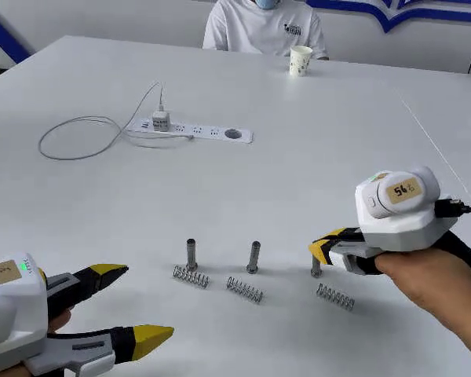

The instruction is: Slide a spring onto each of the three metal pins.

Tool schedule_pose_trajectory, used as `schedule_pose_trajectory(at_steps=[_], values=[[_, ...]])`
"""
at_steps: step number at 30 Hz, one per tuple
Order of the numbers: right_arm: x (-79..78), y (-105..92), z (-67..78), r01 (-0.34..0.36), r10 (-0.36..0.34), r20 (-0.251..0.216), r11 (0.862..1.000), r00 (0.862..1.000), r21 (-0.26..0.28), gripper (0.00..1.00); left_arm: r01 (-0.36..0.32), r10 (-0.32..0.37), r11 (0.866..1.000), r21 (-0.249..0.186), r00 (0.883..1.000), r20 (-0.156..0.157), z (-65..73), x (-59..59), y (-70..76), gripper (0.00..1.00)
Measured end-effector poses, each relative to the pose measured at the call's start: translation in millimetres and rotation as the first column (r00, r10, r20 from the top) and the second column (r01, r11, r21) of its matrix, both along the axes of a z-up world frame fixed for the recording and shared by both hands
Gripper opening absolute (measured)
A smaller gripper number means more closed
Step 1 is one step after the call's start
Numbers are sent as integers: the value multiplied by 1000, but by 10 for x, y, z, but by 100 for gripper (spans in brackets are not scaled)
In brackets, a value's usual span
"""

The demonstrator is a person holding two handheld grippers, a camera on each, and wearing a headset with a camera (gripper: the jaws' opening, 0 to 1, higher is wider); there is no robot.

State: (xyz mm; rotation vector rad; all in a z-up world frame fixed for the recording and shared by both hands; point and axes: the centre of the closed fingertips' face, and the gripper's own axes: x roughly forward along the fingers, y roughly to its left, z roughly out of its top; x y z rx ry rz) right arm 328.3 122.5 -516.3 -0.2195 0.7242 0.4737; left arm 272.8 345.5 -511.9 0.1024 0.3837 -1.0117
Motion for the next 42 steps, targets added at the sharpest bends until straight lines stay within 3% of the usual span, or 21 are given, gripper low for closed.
schedule_pose_trajectory(at_steps=[20,42], values=[[-74,-53,-11,9,-9,-8,1000,1000,-8,10,-2,2,1000,-4,1000,9,30,-25,5,70],[-175,-132,17,-15,15,3,999,1000,-29,16,5,-4,1000,-7,1000,8,22,-12,-21,70]])
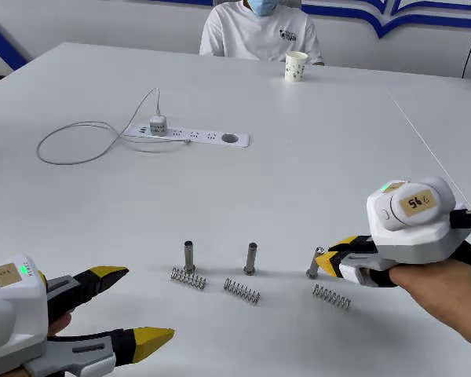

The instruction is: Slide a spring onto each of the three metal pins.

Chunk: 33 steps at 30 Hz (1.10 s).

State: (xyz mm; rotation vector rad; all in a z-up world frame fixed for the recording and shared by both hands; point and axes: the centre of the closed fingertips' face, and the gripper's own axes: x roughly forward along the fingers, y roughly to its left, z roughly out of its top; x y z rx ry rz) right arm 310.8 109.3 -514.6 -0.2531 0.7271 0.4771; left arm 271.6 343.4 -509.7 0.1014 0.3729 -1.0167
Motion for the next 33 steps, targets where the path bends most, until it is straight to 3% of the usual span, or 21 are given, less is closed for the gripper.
schedule_pose_trajectory(at_steps=[6,18,33], values=[[-40,1,-9,-19,19,-8,1000,1000,-8,17,5,-5,1000,3,1000,0,0,-1,-11,70],[-164,78,-130,-101,99,-68,995,993,-21,17,3,-3,1000,5,1000,-4,-7,-10,-9,70],[-237,150,-287,-181,172,-130,982,976,-59,17,0,0,1000,5,1000,-12,-31,-21,-1,70]])
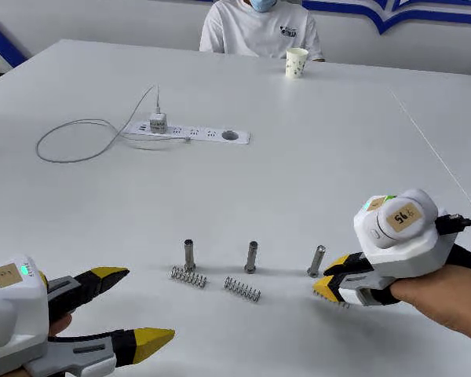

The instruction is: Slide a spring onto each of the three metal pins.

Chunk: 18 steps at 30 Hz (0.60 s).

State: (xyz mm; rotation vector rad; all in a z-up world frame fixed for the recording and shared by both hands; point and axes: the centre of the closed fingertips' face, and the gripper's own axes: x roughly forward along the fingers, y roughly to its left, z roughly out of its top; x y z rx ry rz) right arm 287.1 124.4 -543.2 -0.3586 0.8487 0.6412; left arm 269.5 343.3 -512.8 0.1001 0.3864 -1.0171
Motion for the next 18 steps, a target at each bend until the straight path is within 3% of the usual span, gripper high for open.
schedule_pose_trajectory(at_steps=[18], values=[[-8,30,-179,-85,81,-57,994,995,-75,15,-6,6,1000,1,1000,-18,-70,9,12,70]])
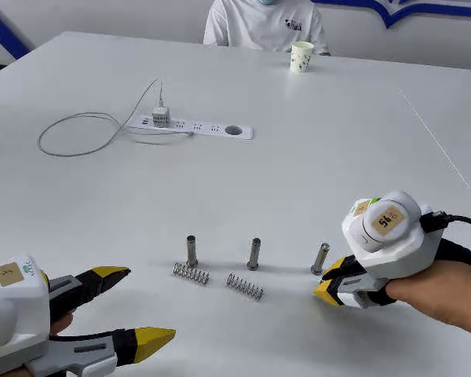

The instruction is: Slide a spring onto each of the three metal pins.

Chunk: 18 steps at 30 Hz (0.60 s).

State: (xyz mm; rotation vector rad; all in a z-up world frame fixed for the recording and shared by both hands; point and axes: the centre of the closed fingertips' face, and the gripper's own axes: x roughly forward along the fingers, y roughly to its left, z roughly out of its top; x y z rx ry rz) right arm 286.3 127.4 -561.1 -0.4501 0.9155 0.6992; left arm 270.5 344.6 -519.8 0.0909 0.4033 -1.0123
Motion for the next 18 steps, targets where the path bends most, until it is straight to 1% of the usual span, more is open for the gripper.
schedule_pose_trajectory(at_steps=[11,18], values=[[5,2,-65,-28,27,-20,999,999,-25,15,-8,8,1000,-1,1000,-12,-38,-4,12,70],[5,11,-67,-27,27,-33,999,999,-19,14,-11,11,1000,-1,1000,-15,-50,-5,12,70]])
